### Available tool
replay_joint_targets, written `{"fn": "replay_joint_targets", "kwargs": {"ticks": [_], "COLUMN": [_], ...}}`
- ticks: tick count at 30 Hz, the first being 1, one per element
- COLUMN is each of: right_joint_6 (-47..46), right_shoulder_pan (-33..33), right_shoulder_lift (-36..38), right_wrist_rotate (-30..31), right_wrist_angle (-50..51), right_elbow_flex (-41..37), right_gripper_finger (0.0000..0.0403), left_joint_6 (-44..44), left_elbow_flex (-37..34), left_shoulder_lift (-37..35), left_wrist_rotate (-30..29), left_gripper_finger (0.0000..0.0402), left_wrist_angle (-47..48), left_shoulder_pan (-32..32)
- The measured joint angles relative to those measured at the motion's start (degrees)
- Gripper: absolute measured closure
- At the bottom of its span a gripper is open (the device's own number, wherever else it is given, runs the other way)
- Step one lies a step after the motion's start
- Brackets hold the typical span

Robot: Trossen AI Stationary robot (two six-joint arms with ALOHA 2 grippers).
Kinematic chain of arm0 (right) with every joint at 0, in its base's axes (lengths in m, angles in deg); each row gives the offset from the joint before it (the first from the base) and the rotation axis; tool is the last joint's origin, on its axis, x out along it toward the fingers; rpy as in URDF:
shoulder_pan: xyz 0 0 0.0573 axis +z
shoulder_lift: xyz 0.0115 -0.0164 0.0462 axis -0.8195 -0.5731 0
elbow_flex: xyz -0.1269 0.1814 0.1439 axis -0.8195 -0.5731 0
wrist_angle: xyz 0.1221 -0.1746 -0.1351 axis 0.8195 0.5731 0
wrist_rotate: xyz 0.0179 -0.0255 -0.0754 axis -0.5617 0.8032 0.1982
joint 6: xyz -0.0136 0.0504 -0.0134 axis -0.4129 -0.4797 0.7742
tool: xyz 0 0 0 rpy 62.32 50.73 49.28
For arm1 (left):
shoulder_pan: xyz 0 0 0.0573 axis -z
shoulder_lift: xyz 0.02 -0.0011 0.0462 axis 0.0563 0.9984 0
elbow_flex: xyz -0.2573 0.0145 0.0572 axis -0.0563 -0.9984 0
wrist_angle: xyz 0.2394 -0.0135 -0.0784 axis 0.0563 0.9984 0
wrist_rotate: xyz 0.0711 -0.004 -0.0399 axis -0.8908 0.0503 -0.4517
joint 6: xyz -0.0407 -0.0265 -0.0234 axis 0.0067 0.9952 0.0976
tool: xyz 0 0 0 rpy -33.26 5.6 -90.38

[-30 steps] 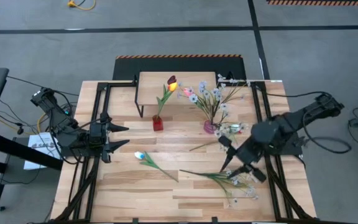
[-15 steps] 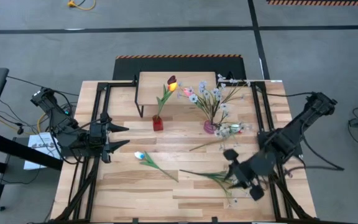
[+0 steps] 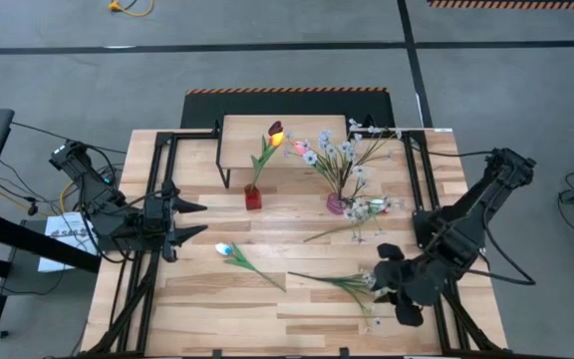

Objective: Pick and place flowers into a vace then onto a shelf
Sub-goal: Put the white flowers into the red vase

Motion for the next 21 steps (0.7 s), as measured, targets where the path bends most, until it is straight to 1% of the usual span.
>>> {"fn": "replay_joint_targets", "kwargs": {"ticks": [3,6,10,13,16,21], "right_joint_6": [-6.4,-12.8,-18.8,-22.6,-25.3,-30.1], "right_shoulder_pan": [1.2,2.1,2.9,3.9,4.1,4.0], "right_shoulder_lift": [0.0,-0.7,-4.0,-7.1,-10.7,-16.7], "right_wrist_rotate": [1.7,1.9,4.0,4.8,2.6,-2.9], "right_wrist_angle": [3.7,8.0,12.1,13.1,12.3,9.4], "right_elbow_flex": [0.0,0.0,0.0,0.0,0.0,0.0], "right_gripper_finger": [0.0285,0.0285,0.0285,0.0285,0.0285,0.0285], "left_joint_6": [0.5,0.6,0.9,1.0,1.0,1.0], "left_elbow_flex": [0.0,0.0,0.0,0.0,0.0,0.0], "left_shoulder_lift": [0.0,0.0,0.0,0.0,0.0,0.0], "left_wrist_rotate": [0.6,0.6,0.6,0.6,0.6,0.6], "left_gripper_finger": [0.0189,0.0189,0.0189,0.0189,0.0189,0.0189], "left_wrist_angle": [0.0,0.0,0.0,0.0,0.0,0.0], "left_shoulder_pan": [0.0,0.0,0.0,0.0,0.0,0.0]}}
